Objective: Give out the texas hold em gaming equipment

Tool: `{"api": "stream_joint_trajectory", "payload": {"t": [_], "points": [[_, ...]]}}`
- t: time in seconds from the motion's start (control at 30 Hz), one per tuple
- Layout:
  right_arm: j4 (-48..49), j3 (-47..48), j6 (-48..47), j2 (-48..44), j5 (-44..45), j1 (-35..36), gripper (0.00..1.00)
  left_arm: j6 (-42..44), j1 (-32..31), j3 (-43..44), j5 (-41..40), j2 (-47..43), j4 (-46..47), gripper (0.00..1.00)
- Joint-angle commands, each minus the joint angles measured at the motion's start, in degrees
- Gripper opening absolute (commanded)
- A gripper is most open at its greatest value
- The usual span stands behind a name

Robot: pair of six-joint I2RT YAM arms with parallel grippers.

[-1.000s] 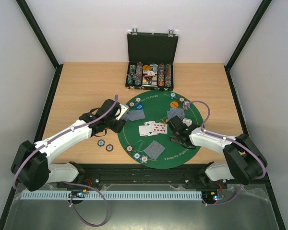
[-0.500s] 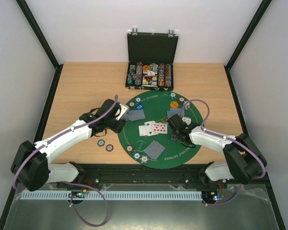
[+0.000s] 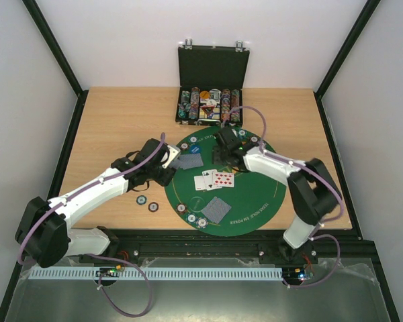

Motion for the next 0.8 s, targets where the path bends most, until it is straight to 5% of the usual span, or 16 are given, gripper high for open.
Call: {"api": "stream_joint_trajectory", "payload": {"t": [0.0,0.37,0.77], "points": [[3.23,7.96,-8.26,7.86,-1.65,-0.14,0.53,0.46,-0.27,0.86,0.17,-1.43,0.23,0.6],[1.3,24.7,-12.86,23.81,-2.03,-1.05,0.54,0.54,-0.27,0.83,0.3,-1.03,0.19,0.6],[0.15,29.79,-13.28,29.71,-2.62,-2.67,0.54,0.61,-0.28,0.92,0.39,-0.81,0.13,0.6]]}}
